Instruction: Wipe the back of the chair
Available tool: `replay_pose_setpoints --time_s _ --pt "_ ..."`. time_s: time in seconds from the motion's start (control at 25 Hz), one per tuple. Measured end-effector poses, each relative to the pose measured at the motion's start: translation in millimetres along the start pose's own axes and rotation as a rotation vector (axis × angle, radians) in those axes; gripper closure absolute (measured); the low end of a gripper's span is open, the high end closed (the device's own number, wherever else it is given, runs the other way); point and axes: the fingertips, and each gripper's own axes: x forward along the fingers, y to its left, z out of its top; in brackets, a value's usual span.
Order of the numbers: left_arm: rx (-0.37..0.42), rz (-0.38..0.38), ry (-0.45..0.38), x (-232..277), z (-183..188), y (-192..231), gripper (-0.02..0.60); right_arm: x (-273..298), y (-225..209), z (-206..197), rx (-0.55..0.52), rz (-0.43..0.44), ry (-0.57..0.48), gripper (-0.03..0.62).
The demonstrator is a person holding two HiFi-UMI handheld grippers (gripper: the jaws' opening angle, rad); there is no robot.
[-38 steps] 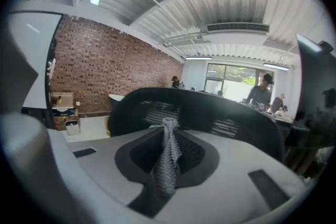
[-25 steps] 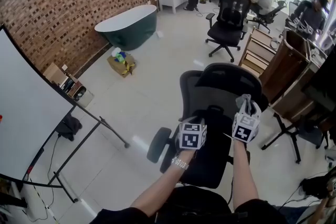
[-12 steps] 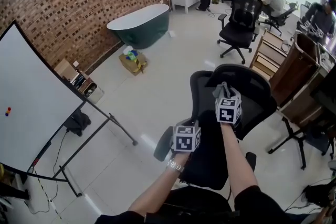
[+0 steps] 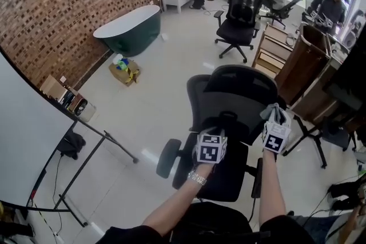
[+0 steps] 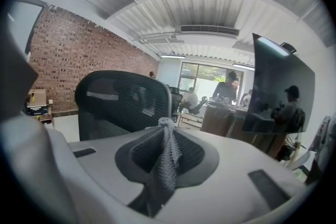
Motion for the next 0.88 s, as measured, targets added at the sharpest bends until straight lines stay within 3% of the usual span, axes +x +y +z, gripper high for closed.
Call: replay_pose_setpoints --time_s 0.12,0.2,0.44,0.64,0.76,0.88 --pt "0.010 -0.009 0.010 -2 -4 -6 0.514 -16 -12 -24 0.044 -0.048 0.001 0.534" --pt "0.006 0.008 0.011 -6 -5 2 0.514 -14 11 -42 0.057 -0.003 0.026 0.534" --pt "-0.035 0.119 -0.014 -33 -4 53 0.515 30 177 -51 0.161 0.389 0.083 0.533" --pt "-0.069 0.215 -0.022 -53 -6 94 0.515 76 300 -48 0.013 0.589 0.088 0.533" --pt "-0.081 0.246 -0.022 -61 -9 108 0.515 96 323 -42 -0.042 0.587 0.086 0.533" --pt "-0.089 0.253 -0.014 -59 -11 112 0.515 120 297 -51 -0.046 0.511 0.120 0.533"
